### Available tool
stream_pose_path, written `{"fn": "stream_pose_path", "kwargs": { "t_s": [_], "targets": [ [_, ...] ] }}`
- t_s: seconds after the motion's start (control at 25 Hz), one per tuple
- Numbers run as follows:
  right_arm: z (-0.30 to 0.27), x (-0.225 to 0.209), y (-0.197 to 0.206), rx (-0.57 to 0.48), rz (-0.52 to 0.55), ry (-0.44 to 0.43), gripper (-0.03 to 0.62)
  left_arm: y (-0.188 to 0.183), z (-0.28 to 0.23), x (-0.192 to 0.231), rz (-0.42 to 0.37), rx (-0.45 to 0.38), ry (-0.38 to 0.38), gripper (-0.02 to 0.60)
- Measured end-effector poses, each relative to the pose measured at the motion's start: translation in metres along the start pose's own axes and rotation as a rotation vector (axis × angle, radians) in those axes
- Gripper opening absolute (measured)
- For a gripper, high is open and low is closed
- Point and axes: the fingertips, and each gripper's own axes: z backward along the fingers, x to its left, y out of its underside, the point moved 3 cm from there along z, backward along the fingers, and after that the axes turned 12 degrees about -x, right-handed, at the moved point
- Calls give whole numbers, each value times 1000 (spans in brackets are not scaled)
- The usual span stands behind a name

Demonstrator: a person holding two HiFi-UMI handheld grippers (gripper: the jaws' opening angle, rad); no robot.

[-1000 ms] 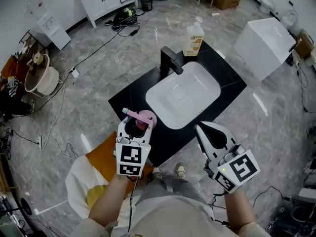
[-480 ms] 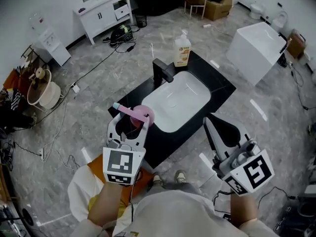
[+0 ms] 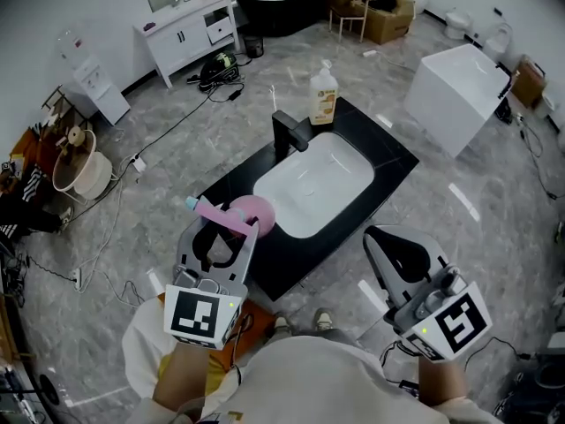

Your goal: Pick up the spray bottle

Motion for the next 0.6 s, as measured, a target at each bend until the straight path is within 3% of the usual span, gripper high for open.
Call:
{"fn": "stream_pose_path", "kwargs": {
  "t_s": [0.2,0.6],
  "targets": [
    [6,2,14,30,-12,-2,28,-7,12,-8,14,-20,-15,199],
    [10,5,40,55,-79,-4,28,18,30,-15,0,28,-15,198]
  ]
}}
